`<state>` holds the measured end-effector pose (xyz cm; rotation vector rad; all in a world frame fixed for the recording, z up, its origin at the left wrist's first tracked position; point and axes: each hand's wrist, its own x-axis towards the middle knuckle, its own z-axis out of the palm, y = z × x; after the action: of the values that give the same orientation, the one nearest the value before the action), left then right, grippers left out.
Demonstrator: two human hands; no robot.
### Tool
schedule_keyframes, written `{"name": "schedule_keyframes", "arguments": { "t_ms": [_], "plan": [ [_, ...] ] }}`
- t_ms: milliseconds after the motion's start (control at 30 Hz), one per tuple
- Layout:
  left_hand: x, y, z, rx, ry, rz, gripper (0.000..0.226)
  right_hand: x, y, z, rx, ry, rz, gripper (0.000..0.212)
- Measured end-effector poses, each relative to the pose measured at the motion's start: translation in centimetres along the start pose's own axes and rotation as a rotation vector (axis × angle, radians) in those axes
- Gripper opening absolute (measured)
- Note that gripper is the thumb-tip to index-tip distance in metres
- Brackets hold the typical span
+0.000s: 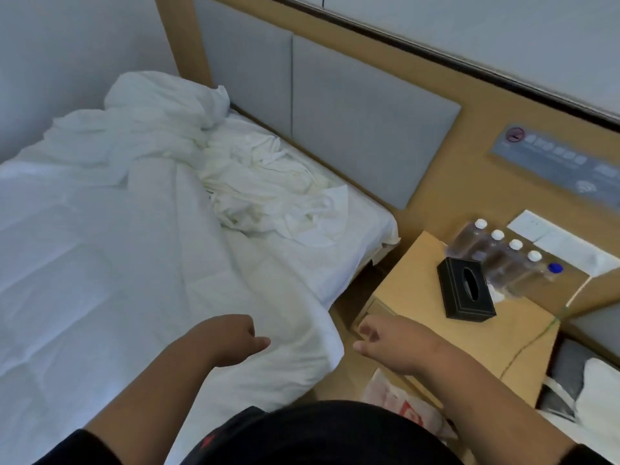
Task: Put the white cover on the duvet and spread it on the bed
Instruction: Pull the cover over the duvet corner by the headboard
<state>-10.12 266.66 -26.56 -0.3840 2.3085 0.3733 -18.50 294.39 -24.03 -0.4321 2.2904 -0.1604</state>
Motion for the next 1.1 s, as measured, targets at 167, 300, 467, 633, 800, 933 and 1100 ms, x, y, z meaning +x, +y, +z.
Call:
{"name": "schedule_keyframes", "arguments": {
  "t_ms": [167, 300, 467, 633, 800, 933, 1100],
  "plan": [
    [4.0, -1.4, -2.6, -0.122, -0.014, -0.131, 0.046, 7.4, -0.6, -3.1, -0.137, -0.058, -0.019, 0.036],
    [8.8, -2.3, -5.4, -0.173, -0.051, -0.17, 0.048, 12.9, -1.1, -6.0, -0.216, -0.111, -0.029, 0.037],
    [15.4, -2.2, -11.9, -0.234, -0.091, -0.157, 0.047, 18.4, -2.0, -12.3, -0.19, -0.039, -0.032, 0.037],
    [20.1, -1.0, -18.7, -0.254, -0.038, -0.128, 0.047, 23.7, -3.4, -17.2, -0.176, -0.039, -0.065, 0.05],
    [24.1, -1.8, -20.7, -0.311, -0.014, -0.171, 0.042, 31.3, -5.0, -20.5, -0.188, -0.091, -0.108, 0.049],
    [26.2, -1.7, -19.7, -0.313, -0.104, -0.237, 0.038, 40.2, -7.1, -21.7, -0.082, -0.015, -0.188, 0.043],
    [30.1, -0.5, -20.2, -0.404, -0.18, -0.326, 0.04, 52.2, -10.8, -22.2, -0.187, -0.037, -0.311, 0.051]
  ]
}}
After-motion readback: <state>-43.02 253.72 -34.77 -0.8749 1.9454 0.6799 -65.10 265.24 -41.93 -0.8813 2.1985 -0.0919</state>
